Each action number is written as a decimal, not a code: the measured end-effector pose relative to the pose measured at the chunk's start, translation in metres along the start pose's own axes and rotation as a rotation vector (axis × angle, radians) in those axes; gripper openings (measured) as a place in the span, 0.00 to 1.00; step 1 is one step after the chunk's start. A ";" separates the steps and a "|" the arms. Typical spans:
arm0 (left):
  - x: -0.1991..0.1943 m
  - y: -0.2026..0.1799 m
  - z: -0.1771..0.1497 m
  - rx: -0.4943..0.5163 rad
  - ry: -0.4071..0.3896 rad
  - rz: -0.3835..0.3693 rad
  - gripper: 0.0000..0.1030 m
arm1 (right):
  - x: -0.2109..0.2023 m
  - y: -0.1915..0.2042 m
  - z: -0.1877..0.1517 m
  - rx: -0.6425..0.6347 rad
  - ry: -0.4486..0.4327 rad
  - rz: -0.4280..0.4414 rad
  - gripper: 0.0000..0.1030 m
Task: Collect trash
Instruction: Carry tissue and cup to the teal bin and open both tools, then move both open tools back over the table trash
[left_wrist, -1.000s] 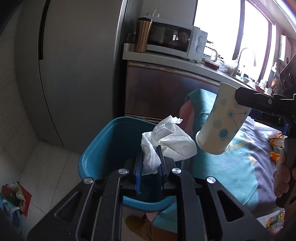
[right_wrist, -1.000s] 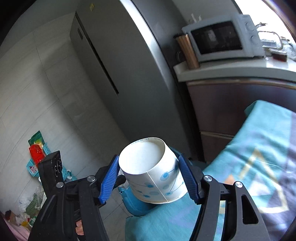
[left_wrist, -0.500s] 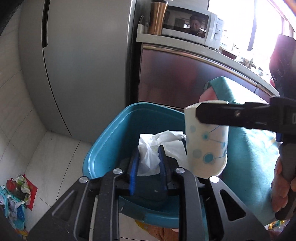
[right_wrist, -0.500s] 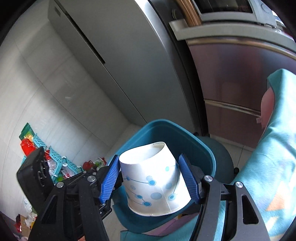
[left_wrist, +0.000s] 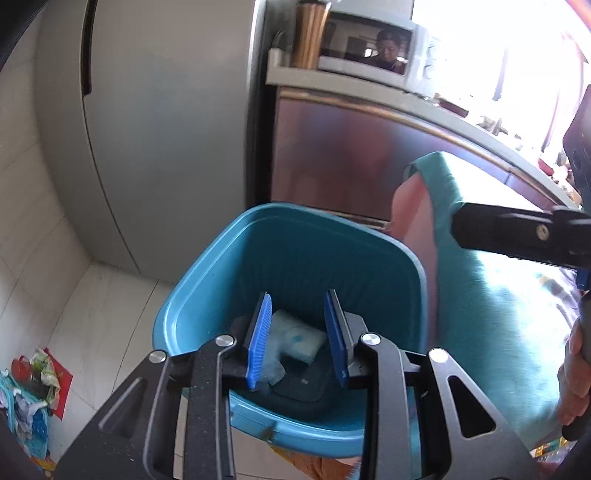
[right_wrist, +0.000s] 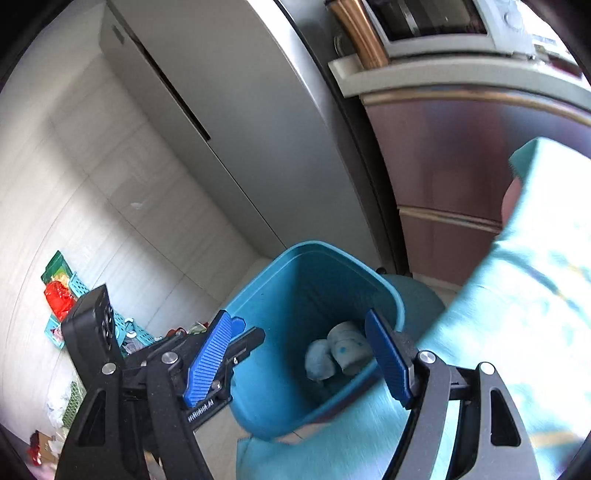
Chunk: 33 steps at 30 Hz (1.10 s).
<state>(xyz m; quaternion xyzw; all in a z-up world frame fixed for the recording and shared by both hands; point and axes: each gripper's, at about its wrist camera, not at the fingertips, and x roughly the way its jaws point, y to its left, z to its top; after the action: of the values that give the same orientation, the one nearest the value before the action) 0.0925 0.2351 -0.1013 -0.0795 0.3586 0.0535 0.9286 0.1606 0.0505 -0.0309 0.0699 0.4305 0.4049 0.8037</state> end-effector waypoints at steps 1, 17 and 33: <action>-0.006 -0.004 0.001 0.009 -0.016 -0.014 0.30 | -0.011 -0.001 -0.003 -0.013 -0.017 -0.003 0.70; -0.077 -0.160 -0.004 0.277 -0.158 -0.422 0.49 | -0.198 -0.045 -0.094 -0.001 -0.307 -0.247 0.70; -0.047 -0.317 -0.040 0.515 0.019 -0.621 0.49 | -0.281 -0.130 -0.177 0.165 -0.345 -0.601 0.70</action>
<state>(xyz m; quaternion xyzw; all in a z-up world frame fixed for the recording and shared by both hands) 0.0808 -0.0860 -0.0643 0.0508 0.3276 -0.3220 0.8868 0.0197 -0.2773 -0.0217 0.0722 0.3210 0.0963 0.9394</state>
